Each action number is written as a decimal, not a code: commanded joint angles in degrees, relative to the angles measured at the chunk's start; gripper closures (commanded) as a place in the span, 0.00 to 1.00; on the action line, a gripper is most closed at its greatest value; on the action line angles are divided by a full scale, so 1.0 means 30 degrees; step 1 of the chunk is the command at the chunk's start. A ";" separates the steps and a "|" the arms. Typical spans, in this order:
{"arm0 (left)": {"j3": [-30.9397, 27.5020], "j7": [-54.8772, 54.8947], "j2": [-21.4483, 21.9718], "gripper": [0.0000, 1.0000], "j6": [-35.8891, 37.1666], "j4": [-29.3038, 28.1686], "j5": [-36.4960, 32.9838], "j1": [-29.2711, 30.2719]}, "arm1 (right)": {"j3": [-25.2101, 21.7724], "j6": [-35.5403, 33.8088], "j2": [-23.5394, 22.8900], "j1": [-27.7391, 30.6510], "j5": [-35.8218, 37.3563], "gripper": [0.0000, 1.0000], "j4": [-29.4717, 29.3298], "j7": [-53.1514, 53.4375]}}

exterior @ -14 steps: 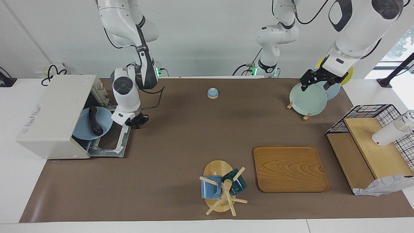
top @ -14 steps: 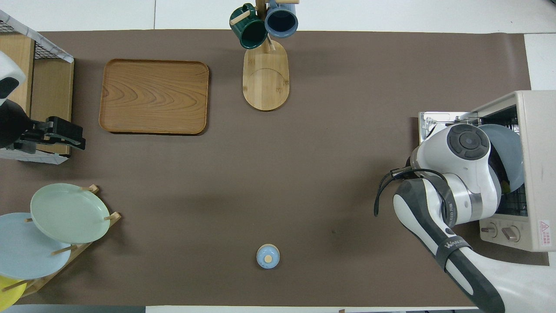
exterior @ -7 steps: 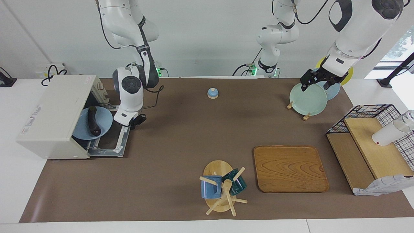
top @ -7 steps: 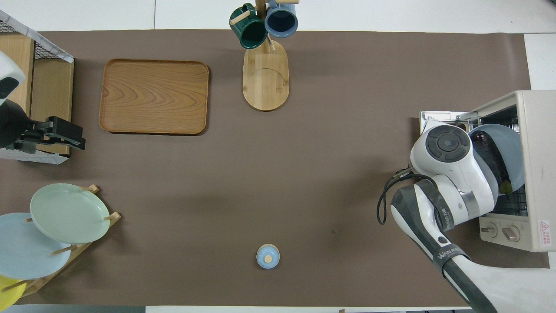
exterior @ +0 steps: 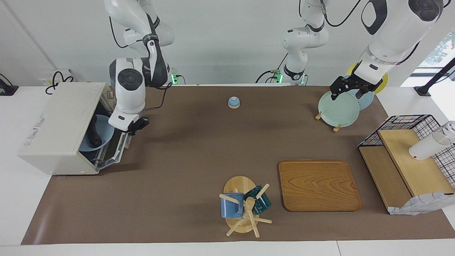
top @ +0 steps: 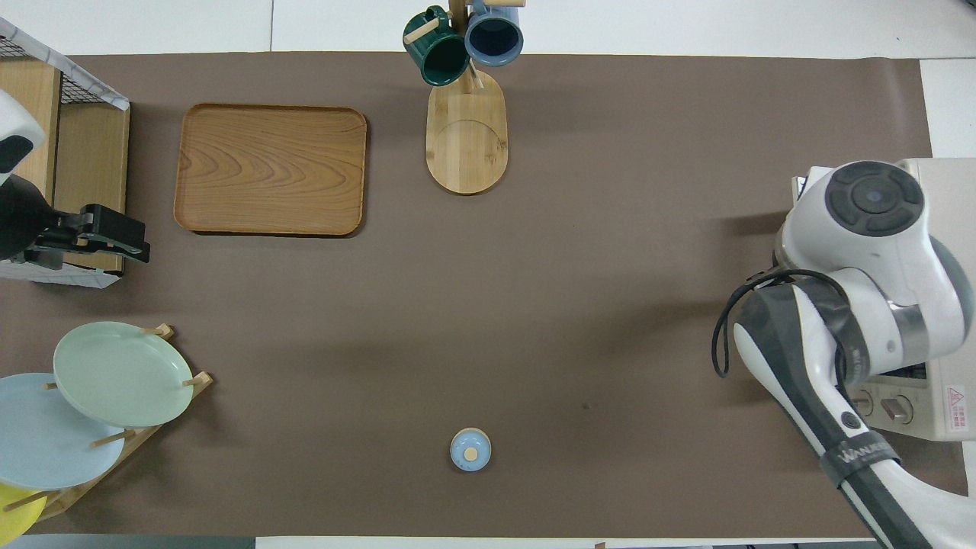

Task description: Put eggplant into oven

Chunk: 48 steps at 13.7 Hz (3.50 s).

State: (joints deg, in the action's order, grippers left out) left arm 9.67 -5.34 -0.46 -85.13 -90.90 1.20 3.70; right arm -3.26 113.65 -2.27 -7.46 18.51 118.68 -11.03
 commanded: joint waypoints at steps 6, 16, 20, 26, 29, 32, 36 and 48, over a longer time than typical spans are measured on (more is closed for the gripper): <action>0.0057 0.0023 0.0330 0.00 -0.0160 -0.0256 -0.0195 0.0173 | -0.0291 0.0380 0.0140 0.3684 -0.0926 0.95 -0.0418 -0.4026; 0.0057 0.0023 0.0330 0.00 -0.0160 -0.0256 -0.0195 0.0173 | -0.0291 -0.2782 0.0785 0.3775 -0.2186 0.50 -0.2318 -0.4233; 0.0057 0.0023 0.0330 0.00 -0.0160 -0.0256 -0.0195 0.0173 | -0.0115 -0.5416 0.0551 0.3541 -0.3821 0.49 -0.5273 -0.4116; 0.0058 0.0023 0.0330 0.00 -0.0160 -0.0256 -0.0195 0.0173 | -0.0027 -0.8232 0.0551 0.3511 -0.4676 0.00 -0.7332 -0.3622; 0.0057 0.0023 0.0330 0.00 -0.0160 -0.0256 -0.0195 0.0173 | 0.0031 -0.9026 0.0668 0.3482 -0.4938 0.00 -0.7566 -0.1748; 0.0086 0.0023 0.0330 0.00 -0.0160 -0.0256 -0.0195 0.0173 | 0.0236 -0.9202 0.0668 0.3453 -0.5028 0.00 -0.7596 -0.1655; 0.0057 0.0023 0.0359 0.00 -0.0131 -0.0256 -0.0195 0.0173 | -0.0027 -0.9232 0.0697 0.2399 -0.4794 0.00 -0.7626 -0.1304; 0.0057 0.0023 0.0330 0.00 -0.0160 -0.0256 -0.0195 0.0173 | -0.0086 -0.8793 0.0317 0.2661 -0.5290 0.00 -0.8972 0.0278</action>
State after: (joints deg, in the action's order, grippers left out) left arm 9.67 -5.34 -0.46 -85.13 -90.90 1.20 3.71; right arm -3.63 87.59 -0.07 -0.28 4.75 93.83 -11.26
